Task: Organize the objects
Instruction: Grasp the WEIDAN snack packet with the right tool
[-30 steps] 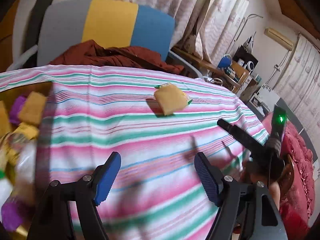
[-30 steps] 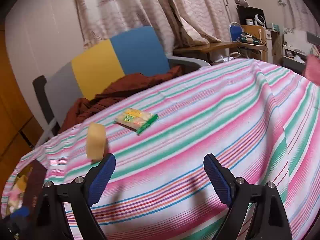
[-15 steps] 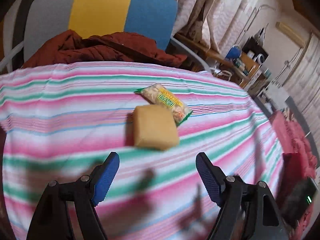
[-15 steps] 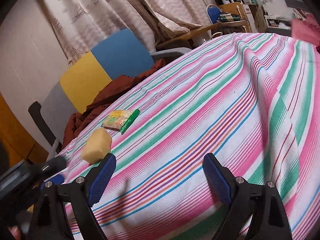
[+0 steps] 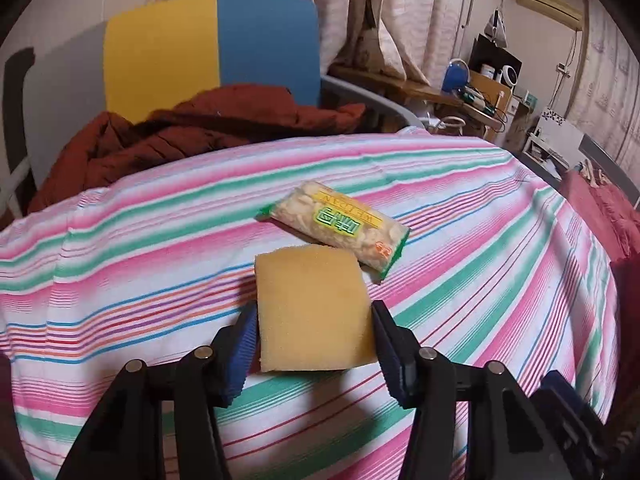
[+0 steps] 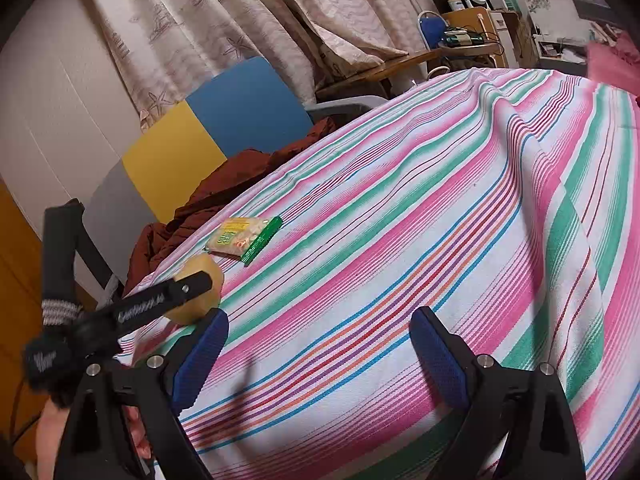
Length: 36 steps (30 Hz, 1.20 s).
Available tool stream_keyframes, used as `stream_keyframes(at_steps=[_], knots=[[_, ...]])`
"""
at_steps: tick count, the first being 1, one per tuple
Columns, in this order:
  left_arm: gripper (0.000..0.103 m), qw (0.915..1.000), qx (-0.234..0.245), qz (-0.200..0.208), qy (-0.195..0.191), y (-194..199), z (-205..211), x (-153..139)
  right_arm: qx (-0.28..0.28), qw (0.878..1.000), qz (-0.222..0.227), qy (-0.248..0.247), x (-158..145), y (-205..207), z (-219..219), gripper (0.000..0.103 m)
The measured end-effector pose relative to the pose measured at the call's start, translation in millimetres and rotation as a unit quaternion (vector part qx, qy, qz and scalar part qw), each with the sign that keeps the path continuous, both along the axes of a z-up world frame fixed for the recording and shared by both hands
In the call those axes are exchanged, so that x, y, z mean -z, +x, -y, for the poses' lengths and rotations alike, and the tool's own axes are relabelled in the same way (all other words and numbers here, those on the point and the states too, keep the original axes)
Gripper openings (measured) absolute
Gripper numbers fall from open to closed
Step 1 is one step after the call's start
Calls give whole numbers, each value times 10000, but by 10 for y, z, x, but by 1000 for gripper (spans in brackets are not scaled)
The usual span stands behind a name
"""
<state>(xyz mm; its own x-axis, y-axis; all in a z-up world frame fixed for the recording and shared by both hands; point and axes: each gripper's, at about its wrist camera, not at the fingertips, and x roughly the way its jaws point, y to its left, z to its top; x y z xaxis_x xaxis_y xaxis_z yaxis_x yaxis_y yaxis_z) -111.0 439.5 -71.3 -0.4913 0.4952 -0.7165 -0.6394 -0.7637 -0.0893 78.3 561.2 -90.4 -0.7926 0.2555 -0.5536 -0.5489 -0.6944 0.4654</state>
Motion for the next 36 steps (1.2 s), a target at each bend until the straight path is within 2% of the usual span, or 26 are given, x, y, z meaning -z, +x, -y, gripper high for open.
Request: stream_keyframes(at_steps=[3,8,10,14,16,20,23,26,32,34,36], knots=[[54,9997,-75,-186,133,30,162,-54,-3,10000,15,15,-1,-5,1,94],[54,9975,-144,-684,-100,86,452,-88,-7,10000,51,25,-2,-16,-10,94],[54,9976,-163,-649,-198,71,561,-25,-8,10000,82,41,-9,-24,-11,94],[54,9988,-217,-441,65,43,770,13,-82,9992,380,64,-61,-97,11,94],[54,9989,-204,-428,51,45,760,27,-386,9977,535,123,-131,-207,39,94],[54,9991,-176,-387,47,41,743,47,-1108,9903,444,716,-446,-628,41,98],[54,9993,-169,-298,147,16,769,64,-1380,9822,629,1112,-527,-1086,-59,98],[54,9994,-160,-215,222,-10,788,85,-1698,9708,1000,1369,-448,-1540,-151,97],[54,9991,-151,-16,404,-75,813,134,-2107,9590,1231,1438,-243,-2039,-277,95],[54,9990,-152,10,415,-81,813,148,-2352,9517,1295,1490,-193,-2128,-247,89],[54,9990,-159,40,415,-93,807,159,-2593,9441,1429,1452,-124,-2243,-193,77]])
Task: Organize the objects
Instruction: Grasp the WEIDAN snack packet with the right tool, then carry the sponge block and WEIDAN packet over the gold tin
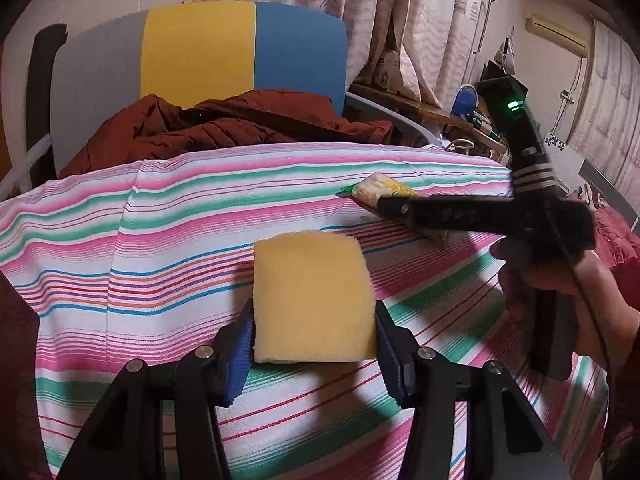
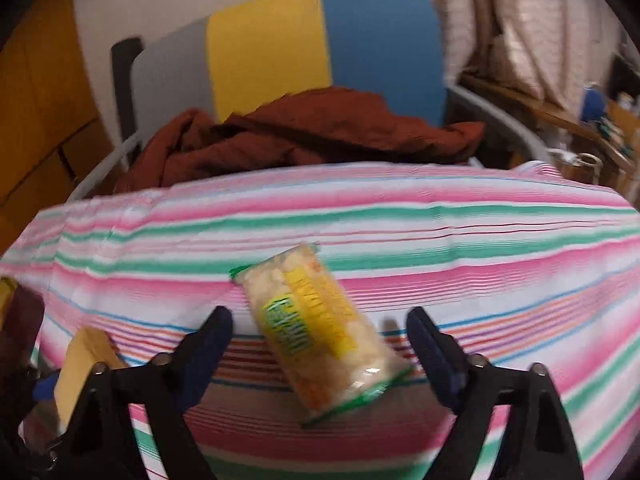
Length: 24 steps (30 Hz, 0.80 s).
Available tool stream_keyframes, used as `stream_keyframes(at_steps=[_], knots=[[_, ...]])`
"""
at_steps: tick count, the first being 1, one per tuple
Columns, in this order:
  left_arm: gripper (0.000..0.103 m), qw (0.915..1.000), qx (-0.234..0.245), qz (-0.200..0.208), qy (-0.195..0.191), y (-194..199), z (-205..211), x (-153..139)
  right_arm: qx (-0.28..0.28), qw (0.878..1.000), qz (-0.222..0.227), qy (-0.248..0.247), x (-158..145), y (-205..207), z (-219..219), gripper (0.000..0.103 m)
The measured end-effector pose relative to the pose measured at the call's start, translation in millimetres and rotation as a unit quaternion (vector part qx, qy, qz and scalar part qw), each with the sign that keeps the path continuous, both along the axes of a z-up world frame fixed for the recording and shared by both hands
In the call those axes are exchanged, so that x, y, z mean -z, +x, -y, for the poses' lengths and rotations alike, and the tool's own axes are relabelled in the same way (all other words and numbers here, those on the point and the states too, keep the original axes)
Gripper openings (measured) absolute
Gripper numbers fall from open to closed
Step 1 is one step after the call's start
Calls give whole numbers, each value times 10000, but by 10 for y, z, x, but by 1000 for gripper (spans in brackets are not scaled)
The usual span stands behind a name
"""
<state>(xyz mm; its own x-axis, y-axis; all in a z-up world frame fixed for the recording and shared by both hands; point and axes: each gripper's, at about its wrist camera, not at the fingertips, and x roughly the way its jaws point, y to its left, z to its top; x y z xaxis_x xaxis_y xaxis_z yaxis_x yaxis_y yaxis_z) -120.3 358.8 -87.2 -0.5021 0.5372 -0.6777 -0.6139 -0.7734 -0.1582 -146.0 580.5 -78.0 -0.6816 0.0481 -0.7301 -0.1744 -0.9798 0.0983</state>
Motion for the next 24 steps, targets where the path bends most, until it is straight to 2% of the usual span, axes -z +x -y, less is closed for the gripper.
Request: stream_keyframes(at_steps=[2,4,6,7,15,18,24], knots=[[54,10000,1,-6,0,0,-3,3,-16,9995,281,131,101,-75,41,73],[54,10000,3,-1,7,-2,-1,4,-26,9994,235,250,95,-70,79,64],[54,10000,5,-1,6,-4,1,5,-13,9993,185,325,89,-40,96,51],[54,10000,5,-1,6,-4,1,5,3,9993,173,343,84,-12,96,50],[54,10000,-1,-29,-24,4,1,-2,273,9991,87,296,40,304,291,47],[54,9999,-16,-159,-43,43,9,-37,491,9982,-74,332,-20,532,404,47],[54,9988,-87,-465,95,192,142,-148,1013,9943,-312,52,-46,974,539,47]])
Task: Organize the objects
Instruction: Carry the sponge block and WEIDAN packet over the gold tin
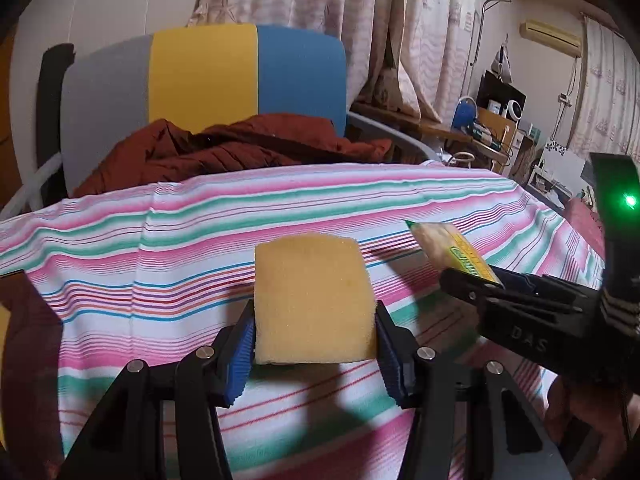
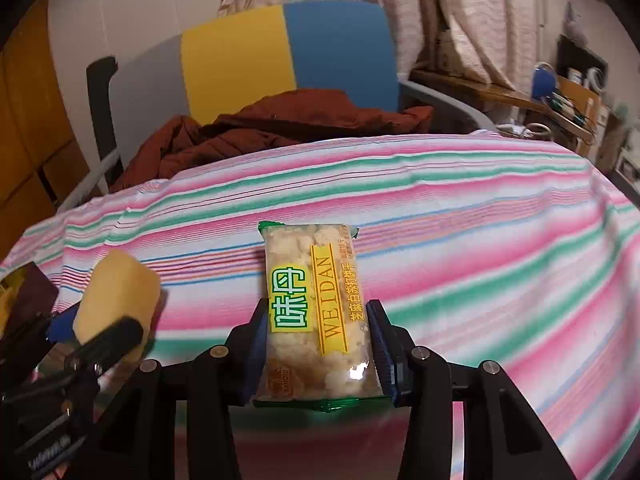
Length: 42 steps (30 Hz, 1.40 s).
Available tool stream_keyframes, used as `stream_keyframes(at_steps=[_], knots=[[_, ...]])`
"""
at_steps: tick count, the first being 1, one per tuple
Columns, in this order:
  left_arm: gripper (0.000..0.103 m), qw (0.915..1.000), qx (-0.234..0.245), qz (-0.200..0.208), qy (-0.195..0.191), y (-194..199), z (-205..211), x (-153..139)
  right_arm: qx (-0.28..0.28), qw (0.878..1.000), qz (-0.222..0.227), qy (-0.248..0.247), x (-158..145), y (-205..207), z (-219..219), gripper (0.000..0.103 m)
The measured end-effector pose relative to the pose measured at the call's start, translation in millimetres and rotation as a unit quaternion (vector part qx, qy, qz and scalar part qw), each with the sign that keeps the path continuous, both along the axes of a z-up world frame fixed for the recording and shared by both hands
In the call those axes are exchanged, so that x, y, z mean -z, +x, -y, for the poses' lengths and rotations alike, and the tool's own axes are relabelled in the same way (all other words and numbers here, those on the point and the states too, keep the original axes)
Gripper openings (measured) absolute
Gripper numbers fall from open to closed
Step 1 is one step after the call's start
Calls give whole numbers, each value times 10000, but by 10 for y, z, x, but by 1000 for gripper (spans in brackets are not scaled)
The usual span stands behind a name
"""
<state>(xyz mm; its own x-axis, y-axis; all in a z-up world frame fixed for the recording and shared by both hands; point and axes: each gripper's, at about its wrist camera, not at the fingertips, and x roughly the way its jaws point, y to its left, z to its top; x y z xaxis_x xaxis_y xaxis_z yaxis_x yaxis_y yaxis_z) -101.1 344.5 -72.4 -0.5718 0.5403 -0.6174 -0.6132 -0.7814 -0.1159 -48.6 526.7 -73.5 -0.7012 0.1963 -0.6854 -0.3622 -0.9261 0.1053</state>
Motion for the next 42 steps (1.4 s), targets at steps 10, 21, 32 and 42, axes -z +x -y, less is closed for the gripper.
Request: stream_keyframes(at_steps=[10,21,32,42], knots=[[54,9976,308,-617,74,637,173,-162,-153,9993,-227,264,-97,302,361,47],[54,9955,-142,-230,904,929,899,-293,-187,9988,-285,-352,-60,739,741,47],[54,9895,-605,-237,1289,1249,1929,-534,-922,9899,-507,-952,-218,832,1511,47],[54,9768,-1655,-46,1361,1111,2841,-478,-1966,9713,-637,-1181,-513,553,2400,47]])
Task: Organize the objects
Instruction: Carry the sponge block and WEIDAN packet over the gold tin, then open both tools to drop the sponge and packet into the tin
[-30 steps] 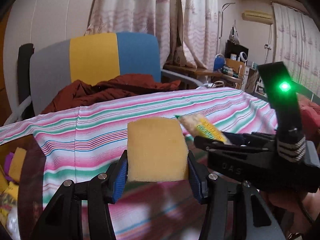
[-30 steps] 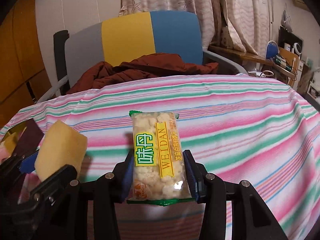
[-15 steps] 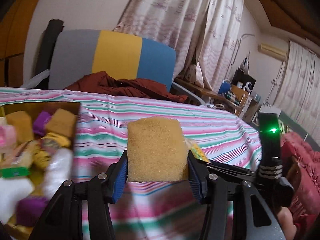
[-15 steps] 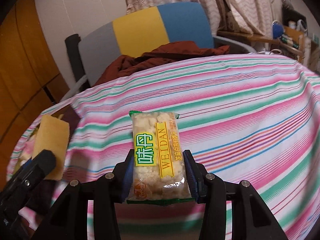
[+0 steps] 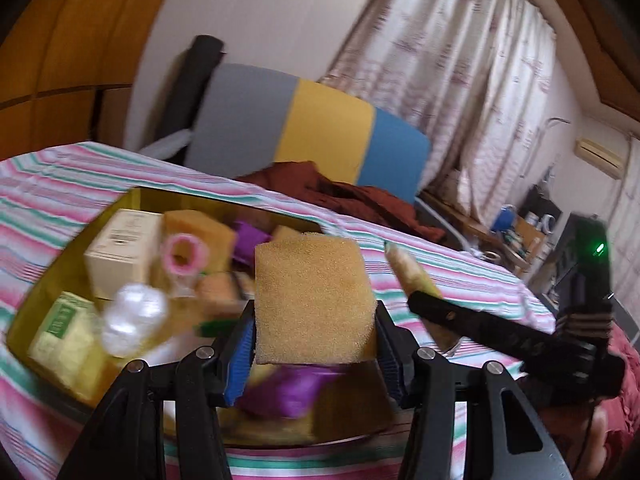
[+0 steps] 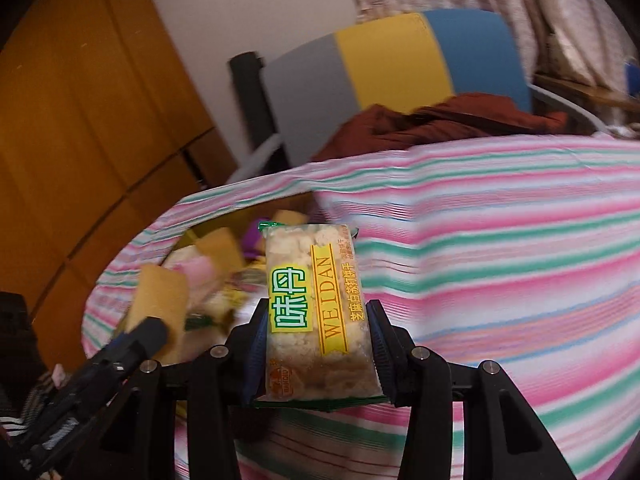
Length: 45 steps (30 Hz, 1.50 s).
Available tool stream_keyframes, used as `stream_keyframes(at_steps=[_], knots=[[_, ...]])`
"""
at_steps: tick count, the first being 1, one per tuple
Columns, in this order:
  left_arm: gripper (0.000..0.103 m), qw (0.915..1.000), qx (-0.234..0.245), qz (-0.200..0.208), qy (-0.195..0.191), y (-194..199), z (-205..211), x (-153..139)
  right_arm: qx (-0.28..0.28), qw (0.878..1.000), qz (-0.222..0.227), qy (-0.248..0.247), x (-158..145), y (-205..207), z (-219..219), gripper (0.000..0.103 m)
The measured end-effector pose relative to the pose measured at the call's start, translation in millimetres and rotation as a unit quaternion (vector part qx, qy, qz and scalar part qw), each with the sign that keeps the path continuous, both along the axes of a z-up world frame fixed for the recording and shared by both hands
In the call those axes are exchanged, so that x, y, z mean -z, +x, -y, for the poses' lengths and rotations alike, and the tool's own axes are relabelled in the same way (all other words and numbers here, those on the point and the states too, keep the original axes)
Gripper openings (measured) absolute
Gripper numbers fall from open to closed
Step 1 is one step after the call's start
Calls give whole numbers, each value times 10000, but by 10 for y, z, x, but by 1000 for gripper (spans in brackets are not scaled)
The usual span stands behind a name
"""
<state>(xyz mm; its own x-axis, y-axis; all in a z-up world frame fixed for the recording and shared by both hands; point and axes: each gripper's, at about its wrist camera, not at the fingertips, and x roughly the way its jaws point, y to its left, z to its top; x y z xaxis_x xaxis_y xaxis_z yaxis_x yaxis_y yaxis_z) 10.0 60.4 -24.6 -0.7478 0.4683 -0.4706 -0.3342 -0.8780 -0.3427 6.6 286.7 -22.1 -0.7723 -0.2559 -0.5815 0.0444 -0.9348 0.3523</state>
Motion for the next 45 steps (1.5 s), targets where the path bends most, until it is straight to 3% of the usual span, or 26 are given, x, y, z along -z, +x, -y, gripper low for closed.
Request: stream_keyframes(at_steps=[5,11,16,20,26,35,40,45], knots=[[54,9992,-305,230,-80,-168,298,62,-424,9990,18,131,-121,-350,470,47],[54,9964,-477,614,-339,-330,557,191,-449,9987,255,42,-120,-852,852,47],[55,9943,-407,901,-407,-387,627,291,-69,9989,437,-149,-91,-1128,943,61],[55,9948,-296,853,-480,-412,596,298,-51,9997,144,-164,-182,-919,952,78],[55,9943,-227,977,-374,-541,542,291,196,9990,-81,-386,-201,-499,787,81],[69,9934,-238,1003,-507,-545,478,122,320,9980,-42,-542,-151,-225,609,82],[69,9952,-521,611,-564,-351,622,-91,350,9978,-77,-561,-145,-125,571,85],[69,9905,-945,550,-837,-222,742,-259,187,9994,63,-300,-135,-75,669,90]])
